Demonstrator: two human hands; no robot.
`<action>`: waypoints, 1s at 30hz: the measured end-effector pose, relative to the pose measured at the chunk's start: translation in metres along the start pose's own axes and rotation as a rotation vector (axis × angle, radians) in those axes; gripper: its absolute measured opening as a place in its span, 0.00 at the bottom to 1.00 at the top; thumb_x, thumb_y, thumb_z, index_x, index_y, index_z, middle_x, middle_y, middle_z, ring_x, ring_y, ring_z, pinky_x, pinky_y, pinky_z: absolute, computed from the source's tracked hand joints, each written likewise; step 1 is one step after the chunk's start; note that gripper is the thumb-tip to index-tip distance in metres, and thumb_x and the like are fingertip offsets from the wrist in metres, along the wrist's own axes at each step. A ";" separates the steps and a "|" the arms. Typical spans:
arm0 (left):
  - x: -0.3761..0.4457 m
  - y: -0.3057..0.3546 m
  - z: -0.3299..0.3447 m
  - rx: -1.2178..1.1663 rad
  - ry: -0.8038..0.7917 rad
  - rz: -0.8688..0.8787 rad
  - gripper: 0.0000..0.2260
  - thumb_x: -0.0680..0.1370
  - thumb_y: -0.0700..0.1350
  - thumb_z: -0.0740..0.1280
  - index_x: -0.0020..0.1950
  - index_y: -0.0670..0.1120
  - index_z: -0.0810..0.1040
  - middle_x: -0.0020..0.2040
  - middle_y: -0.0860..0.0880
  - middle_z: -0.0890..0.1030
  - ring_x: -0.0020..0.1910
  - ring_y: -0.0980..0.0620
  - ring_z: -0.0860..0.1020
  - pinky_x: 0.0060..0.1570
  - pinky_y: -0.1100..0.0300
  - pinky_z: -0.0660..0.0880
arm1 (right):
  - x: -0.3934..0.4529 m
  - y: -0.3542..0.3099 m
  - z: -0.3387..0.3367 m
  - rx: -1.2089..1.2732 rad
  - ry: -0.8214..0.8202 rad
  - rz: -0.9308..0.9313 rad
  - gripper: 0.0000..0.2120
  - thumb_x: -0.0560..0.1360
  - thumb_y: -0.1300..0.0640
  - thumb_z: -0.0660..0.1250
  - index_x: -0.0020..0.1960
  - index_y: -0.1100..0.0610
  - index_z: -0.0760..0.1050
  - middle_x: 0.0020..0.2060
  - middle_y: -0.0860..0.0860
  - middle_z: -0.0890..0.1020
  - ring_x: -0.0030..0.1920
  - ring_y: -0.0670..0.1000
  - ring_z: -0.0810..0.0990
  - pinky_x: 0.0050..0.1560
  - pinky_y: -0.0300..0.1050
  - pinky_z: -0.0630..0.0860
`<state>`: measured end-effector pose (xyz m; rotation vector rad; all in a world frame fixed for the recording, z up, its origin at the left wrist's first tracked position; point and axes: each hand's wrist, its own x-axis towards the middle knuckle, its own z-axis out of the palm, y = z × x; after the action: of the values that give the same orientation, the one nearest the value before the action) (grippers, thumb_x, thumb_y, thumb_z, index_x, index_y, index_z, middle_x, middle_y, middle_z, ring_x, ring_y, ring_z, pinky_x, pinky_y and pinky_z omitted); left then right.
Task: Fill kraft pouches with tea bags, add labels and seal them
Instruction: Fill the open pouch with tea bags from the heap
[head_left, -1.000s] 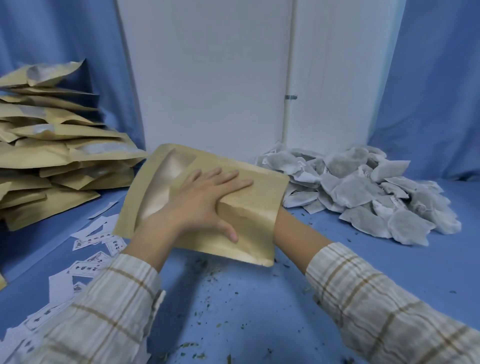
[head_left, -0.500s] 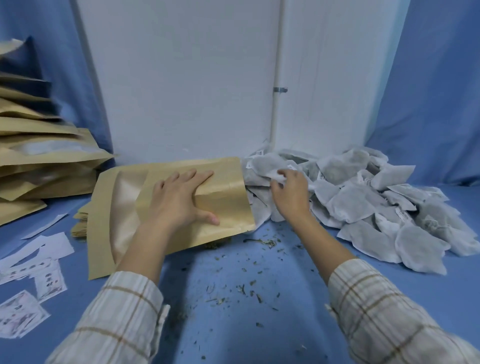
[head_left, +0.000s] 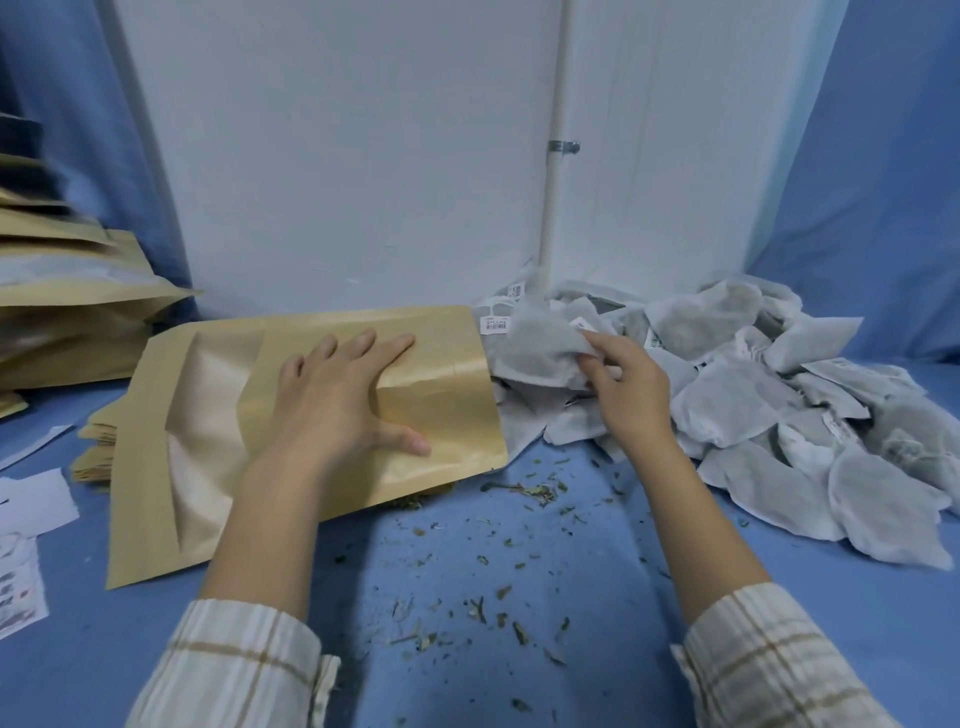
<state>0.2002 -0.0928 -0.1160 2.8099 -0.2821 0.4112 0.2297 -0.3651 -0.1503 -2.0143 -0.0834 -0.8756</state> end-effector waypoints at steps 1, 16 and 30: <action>-0.001 0.001 -0.002 -0.013 -0.004 0.003 0.50 0.53 0.70 0.71 0.72 0.67 0.55 0.76 0.54 0.56 0.75 0.46 0.53 0.70 0.48 0.49 | -0.003 -0.004 -0.004 0.007 -0.031 -0.040 0.13 0.75 0.63 0.65 0.57 0.54 0.79 0.46 0.45 0.78 0.49 0.45 0.75 0.48 0.25 0.67; -0.002 0.014 -0.009 -0.033 0.123 0.002 0.46 0.55 0.67 0.73 0.71 0.66 0.59 0.75 0.54 0.61 0.73 0.47 0.56 0.68 0.49 0.53 | -0.001 -0.002 0.021 -0.467 -0.102 0.134 0.18 0.72 0.48 0.68 0.60 0.48 0.76 0.68 0.57 0.66 0.69 0.56 0.61 0.69 0.46 0.56; -0.001 0.016 -0.001 -0.015 0.051 0.002 0.48 0.55 0.67 0.74 0.72 0.66 0.57 0.76 0.54 0.58 0.75 0.47 0.53 0.70 0.49 0.50 | 0.001 0.020 0.010 -0.320 -0.206 0.230 0.21 0.69 0.48 0.72 0.60 0.53 0.76 0.59 0.53 0.76 0.57 0.52 0.75 0.58 0.47 0.72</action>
<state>0.1951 -0.1077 -0.1115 2.7798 -0.2763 0.4779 0.2440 -0.3692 -0.1675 -2.3517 0.1816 -0.5601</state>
